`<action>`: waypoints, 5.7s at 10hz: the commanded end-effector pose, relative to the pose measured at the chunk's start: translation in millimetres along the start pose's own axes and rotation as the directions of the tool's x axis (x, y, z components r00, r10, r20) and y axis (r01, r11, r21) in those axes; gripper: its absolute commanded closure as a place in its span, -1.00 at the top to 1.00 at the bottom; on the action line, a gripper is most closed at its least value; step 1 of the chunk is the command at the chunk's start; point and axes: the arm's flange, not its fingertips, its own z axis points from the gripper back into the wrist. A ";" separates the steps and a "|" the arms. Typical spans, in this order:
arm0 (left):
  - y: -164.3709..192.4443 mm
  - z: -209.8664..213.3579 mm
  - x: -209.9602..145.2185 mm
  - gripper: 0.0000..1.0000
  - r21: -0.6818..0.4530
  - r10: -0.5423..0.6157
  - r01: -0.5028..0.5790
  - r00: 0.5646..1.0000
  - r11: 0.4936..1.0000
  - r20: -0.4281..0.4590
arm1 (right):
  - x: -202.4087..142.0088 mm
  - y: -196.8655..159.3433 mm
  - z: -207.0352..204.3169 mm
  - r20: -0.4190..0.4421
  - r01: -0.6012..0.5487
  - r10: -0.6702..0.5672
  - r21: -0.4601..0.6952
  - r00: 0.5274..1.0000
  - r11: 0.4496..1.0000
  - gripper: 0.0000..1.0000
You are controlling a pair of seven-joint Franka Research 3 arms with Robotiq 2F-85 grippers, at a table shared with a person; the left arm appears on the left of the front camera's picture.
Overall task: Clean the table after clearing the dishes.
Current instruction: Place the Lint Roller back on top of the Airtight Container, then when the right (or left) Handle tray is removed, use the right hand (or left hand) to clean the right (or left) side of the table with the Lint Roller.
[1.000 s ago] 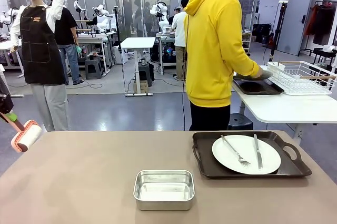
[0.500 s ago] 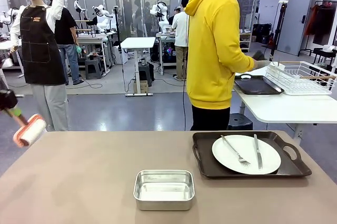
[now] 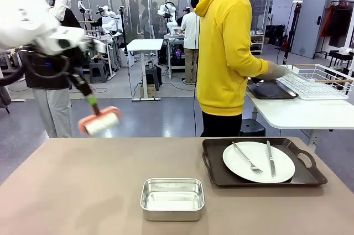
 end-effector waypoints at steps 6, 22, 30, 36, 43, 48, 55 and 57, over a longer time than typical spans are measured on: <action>-129.7 -72.3 95.2 -0.59 -0.220 -0.564 0.538 0.823 0.814 -0.075 | -3.0 1.8 1.4 -0.004 -0.006 0.006 0.010 1.000 1.000 1.00; -164.1 -169.5 120.2 -0.59 -0.355 -0.569 0.520 0.821 0.777 -0.042 | -3.0 1.8 1.4 -0.004 -0.006 0.006 0.010 1.000 1.000 1.00; -147.8 -238.1 97.7 -0.59 -0.315 -0.558 0.520 0.829 0.794 -0.039 | -3.0 1.8 1.4 -0.004 -0.006 0.006 0.010 1.000 1.000 1.00; -134.6 -247.2 95.6 -0.59 -0.334 -0.563 0.522 0.826 0.785 -0.033 | -3.0 1.8 1.4 -0.004 -0.006 0.006 0.010 1.000 1.000 1.00; -127.5 -222.9 96.0 0.50 -0.317 -0.546 0.515 0.838 0.797 -0.011 | -3.0 1.8 1.4 -0.004 -0.006 0.006 0.010 1.000 1.000 1.00; -121.5 -193.0 91.7 1.00 -0.291 -0.530 0.508 0.848 0.811 0.002 | -3.0 1.8 1.4 -0.004 -0.006 0.006 0.010 1.000 1.000 1.00; -119.3 -193.9 103.9 1.00 -0.279 -0.526 0.500 0.850 0.820 -0.023 | -3.0 1.8 1.4 -0.004 -0.006 0.006 0.010 1.000 1.000 1.00; -119.3 -193.9 103.9 1.00 -0.279 -0.526 0.500 0.850 0.820 -0.023 | -3.0 1.8 1.4 -0.004 -0.006 0.006 0.010 1.000 1.000 1.00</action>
